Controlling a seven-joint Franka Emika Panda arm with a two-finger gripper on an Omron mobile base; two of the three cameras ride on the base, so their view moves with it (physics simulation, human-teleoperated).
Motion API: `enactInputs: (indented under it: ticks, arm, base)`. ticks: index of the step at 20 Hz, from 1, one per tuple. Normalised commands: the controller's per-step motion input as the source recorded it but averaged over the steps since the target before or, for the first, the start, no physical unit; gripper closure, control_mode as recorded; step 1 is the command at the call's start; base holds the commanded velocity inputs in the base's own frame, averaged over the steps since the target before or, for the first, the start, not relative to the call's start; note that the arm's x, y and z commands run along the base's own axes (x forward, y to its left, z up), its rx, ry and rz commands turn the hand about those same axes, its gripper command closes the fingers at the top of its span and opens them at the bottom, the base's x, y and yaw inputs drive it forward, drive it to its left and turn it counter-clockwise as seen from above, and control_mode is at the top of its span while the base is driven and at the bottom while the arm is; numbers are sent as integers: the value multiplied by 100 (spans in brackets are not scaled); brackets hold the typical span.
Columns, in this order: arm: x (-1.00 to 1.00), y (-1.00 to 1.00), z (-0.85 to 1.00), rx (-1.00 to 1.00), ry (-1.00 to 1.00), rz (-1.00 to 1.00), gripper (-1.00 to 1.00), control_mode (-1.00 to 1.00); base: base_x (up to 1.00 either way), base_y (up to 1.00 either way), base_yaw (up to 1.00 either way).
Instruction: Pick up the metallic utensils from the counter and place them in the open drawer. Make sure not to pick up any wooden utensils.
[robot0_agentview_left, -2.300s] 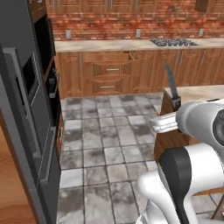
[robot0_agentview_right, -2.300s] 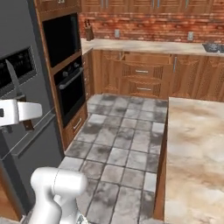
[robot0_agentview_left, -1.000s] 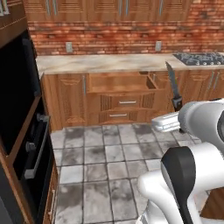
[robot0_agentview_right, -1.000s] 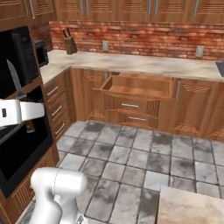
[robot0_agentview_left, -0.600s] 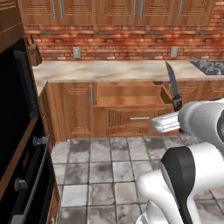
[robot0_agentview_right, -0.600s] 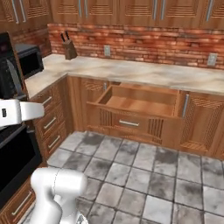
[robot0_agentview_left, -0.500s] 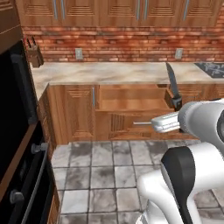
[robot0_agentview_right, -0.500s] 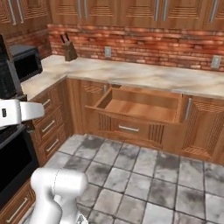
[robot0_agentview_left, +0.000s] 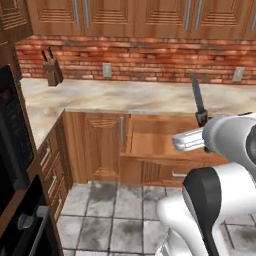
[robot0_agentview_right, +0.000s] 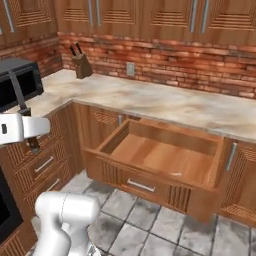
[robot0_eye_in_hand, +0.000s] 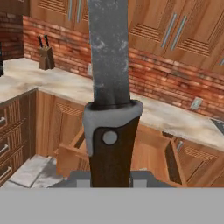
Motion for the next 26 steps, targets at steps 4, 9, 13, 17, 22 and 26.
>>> enactInputs:
  ticks: [4,9,13,17,22,26]
  arm:
    - [0,0,0,0,0,0,100,100]
    - [0,0,0,0,0,0,100,100]
    - [0,0,0,0,0,0,100,100]
    - [0,0,0,0,0,0,100,100]
    - [0,0,0,0,0,0,100,100]
    - [0,0,0,0,0,0,100,100]
  base:
    - [98,-60,46]
    - [30,-97,43]
    - [-67,-100,42]
    - [-100,-68,35]
    - [-72,-95,41]
    - [-55,-100,45]
